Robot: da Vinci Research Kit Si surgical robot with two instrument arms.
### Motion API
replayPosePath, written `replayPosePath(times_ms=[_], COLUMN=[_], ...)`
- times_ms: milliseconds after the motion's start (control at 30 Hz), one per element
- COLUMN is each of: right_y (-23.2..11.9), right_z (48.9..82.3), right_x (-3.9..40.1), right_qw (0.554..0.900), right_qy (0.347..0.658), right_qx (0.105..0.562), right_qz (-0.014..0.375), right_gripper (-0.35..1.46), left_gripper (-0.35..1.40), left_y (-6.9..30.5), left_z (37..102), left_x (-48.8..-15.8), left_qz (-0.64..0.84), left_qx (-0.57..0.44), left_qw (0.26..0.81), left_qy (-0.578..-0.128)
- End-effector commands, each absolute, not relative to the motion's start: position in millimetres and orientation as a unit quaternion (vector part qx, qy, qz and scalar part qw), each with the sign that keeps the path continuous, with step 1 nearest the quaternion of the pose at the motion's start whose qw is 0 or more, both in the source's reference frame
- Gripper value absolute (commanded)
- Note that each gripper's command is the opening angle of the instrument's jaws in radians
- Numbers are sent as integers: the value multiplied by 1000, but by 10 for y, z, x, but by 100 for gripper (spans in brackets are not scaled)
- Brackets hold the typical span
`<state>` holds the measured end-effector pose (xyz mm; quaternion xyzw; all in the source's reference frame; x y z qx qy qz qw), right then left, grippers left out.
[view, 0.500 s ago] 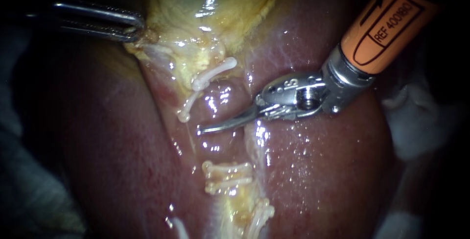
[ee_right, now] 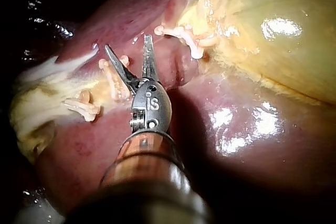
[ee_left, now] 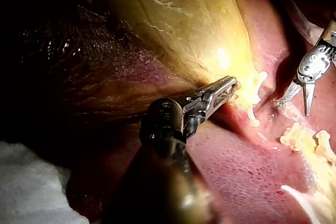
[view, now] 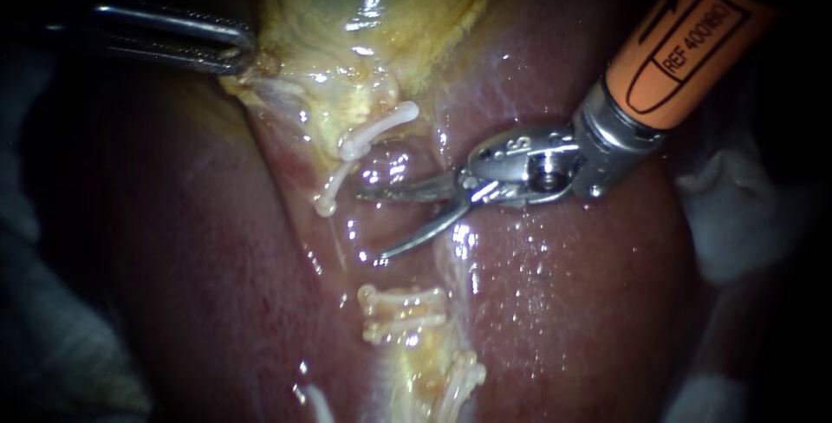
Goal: Go back from the cut right tube
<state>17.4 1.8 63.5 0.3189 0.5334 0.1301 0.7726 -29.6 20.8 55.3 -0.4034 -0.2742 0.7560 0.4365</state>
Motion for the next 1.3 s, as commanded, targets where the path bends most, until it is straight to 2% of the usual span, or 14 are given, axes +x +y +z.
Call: replayPosePath(times_ms=[33,100,267,367,500,633,700,1033,1300], right_y=[17,12,5,5,7,11,13,16,16], right_z=[630,624,606,595,580,569,565,562,561], right_x=[170,162,141,127,106,89,84,75,72], right_qw=[776,785,811,836,875,897,902,905,905], right_qy=[534,532,526,496,439,397,387,382,382], right_qx=[303,265,191,176,158,151,147,143,144], right_qz=[142,173,172,155,132,124,124,122,122], right_gripper=[135,140,145,145,145,145,145,145,145], left_gripper=[-35,-35,-35,-35,-35,-35,-35,-35,-35], left_y=[208,209,210,210,210,210,210,207,198], left_z=[553,554,557,558,558,558,558,571,602], left_x=[-295,-294,-292,-292,-292,-292,-292,-296,-318], left_qz=[756,756,756,756,756,757,757,758,760], left_qx=[-403,-404,-404,-404,-404,-404,-404,-405,-406], left_qw=[436,437,436,436,436,436,436,435,432], left_qy=[-274,-273,-273,-273,-273,-273,-273,-270,-268])
